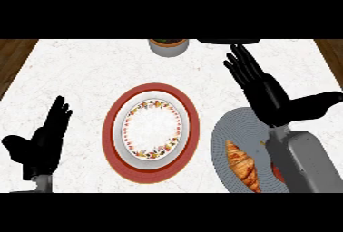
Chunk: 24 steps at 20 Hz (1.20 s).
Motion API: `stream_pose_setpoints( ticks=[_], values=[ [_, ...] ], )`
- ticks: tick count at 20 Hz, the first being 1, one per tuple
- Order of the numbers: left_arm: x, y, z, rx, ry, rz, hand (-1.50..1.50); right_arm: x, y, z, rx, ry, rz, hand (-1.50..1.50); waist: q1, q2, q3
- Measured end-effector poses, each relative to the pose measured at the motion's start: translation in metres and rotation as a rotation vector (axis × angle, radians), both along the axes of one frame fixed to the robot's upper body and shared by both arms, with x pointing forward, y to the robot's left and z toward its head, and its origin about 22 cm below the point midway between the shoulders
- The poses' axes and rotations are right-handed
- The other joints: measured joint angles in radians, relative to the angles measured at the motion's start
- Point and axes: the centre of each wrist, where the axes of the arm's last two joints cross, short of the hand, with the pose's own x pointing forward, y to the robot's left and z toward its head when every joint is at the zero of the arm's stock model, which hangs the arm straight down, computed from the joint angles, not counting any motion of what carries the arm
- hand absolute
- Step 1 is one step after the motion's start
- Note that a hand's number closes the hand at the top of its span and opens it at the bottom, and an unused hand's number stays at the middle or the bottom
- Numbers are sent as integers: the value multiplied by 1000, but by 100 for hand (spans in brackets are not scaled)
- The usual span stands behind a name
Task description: Pick the croissant from the placemat and place it in the plate
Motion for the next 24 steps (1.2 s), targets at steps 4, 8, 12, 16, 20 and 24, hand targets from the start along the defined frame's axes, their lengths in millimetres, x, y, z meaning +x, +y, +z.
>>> stream_pose_setpoints(
  ticks=[4,8,12,16,20,24],
  values=[
    [9,-2,8,60,-34,-37,0,-18,42,-12,-126,-14,-22,-150,-14,-9,0],
    [21,-2,21,128,-60,-98,0,-25,57,-20,-470,-147,-4,150,-23,-33,-20],
    [26,-9,23,147,-63,-135,0,-43,54,-56,-797,-221,-60,-150,-49,-29,-13],
    [37,-13,22,151,-66,-163,0,-92,60,-116,-925,-249,-103,-150,-49,-18,-5],
    [46,-20,25,150,-66,-179,0,-122,53,-136,-1050,-370,-177,-150,-46,-18,-4],
    [54,-19,26,151,-61,-190,0,-147,51,-124,-1110,-485,-256,-150,-44,-17,-2]
  ],
)
